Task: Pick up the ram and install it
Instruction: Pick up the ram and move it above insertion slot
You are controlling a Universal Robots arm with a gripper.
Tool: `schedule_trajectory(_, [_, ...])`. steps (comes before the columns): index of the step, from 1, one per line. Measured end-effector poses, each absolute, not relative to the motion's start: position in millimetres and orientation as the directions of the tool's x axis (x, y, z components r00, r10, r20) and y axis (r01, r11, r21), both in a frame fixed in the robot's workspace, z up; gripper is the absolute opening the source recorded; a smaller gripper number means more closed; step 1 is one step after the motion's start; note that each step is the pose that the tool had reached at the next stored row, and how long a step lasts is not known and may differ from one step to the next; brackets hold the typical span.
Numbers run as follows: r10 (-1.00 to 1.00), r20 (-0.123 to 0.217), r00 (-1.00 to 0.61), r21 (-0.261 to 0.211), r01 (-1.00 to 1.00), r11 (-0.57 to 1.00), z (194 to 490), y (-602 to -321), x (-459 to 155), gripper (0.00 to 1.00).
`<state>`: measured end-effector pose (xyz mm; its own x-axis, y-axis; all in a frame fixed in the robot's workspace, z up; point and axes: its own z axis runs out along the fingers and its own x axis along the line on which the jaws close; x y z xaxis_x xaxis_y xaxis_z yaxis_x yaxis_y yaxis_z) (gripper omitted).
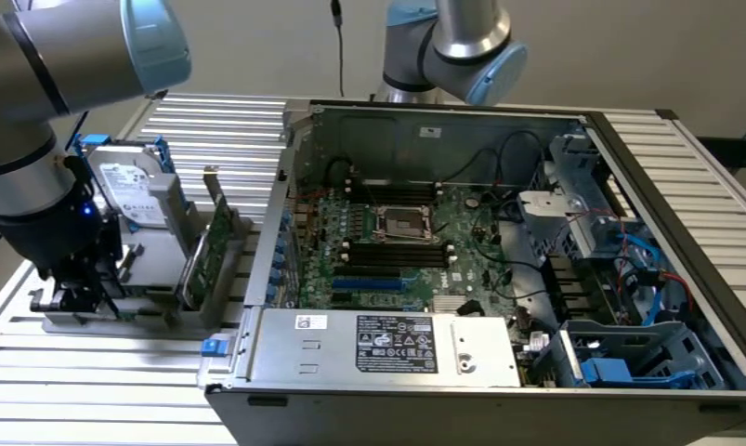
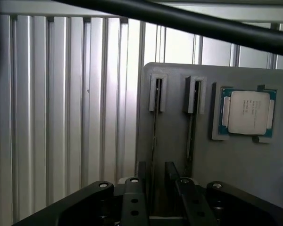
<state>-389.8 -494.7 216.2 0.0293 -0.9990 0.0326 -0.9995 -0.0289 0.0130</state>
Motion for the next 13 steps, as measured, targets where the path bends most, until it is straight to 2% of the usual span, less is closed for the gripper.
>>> schedule_trajectory(13, [-0.999,0.032,0.031,0.021,-0.999,-0.031,197.9,-495.6,-395.3,0.31])
